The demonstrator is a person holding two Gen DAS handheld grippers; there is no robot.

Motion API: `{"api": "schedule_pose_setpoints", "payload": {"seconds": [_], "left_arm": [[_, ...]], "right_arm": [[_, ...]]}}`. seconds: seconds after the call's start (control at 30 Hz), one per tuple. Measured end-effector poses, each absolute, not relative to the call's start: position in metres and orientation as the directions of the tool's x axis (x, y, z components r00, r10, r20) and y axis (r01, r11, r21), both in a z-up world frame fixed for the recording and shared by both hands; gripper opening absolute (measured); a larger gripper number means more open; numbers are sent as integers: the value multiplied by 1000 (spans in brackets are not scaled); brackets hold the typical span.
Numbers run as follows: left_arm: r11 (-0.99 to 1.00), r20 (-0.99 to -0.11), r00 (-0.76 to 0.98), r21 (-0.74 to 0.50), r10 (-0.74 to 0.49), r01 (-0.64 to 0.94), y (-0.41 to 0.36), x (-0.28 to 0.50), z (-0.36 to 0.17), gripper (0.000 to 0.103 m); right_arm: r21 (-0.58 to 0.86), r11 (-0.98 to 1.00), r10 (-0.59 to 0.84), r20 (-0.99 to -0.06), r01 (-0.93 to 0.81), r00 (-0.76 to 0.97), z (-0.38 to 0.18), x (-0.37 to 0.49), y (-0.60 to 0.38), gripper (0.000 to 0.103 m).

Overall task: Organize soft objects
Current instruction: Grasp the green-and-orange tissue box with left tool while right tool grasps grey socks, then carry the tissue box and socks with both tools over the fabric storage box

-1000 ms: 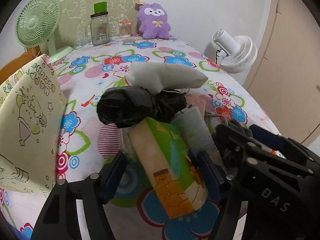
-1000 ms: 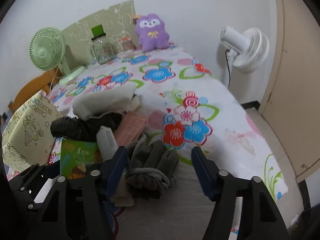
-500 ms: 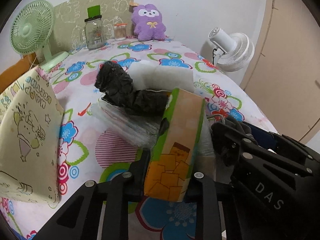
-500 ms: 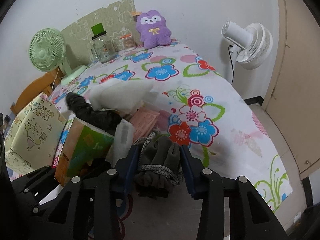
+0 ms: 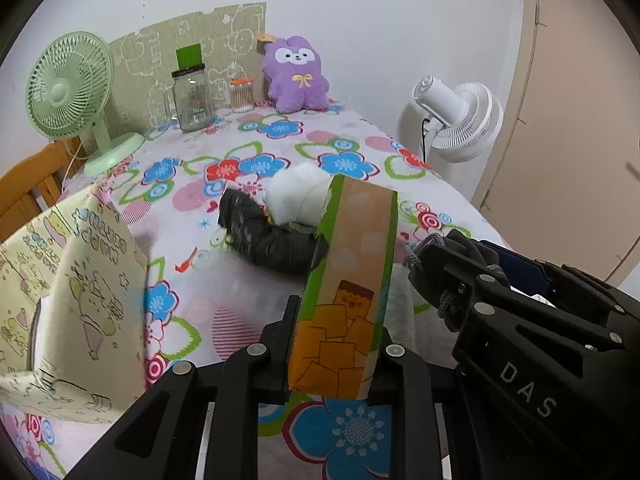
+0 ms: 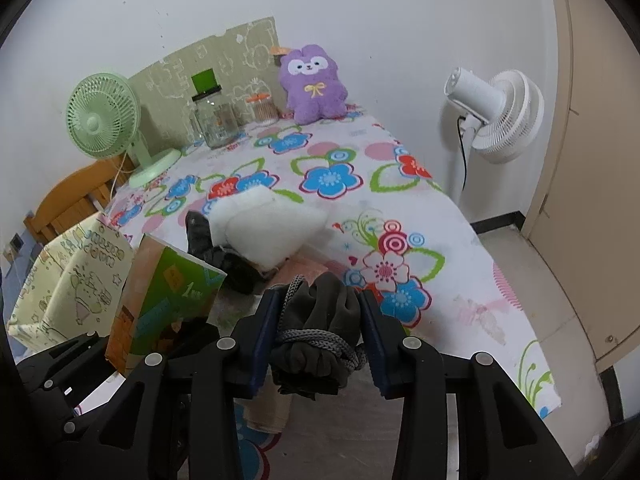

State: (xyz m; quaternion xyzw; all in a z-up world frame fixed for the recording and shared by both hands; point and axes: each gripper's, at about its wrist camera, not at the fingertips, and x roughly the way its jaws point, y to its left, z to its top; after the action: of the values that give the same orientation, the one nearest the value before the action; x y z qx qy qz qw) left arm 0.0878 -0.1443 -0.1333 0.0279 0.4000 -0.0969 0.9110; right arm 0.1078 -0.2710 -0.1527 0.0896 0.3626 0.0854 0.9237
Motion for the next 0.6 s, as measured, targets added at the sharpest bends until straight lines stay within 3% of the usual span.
{"api": "schedule_pose_setpoints", "payload": {"seconds": [0.6], "left_arm": [[981, -683, 715, -10, -148, 194, -145, 86, -89, 22]], "right_arm": [[202, 975, 197, -591, -93, 782, -105, 98, -272, 43]]}}
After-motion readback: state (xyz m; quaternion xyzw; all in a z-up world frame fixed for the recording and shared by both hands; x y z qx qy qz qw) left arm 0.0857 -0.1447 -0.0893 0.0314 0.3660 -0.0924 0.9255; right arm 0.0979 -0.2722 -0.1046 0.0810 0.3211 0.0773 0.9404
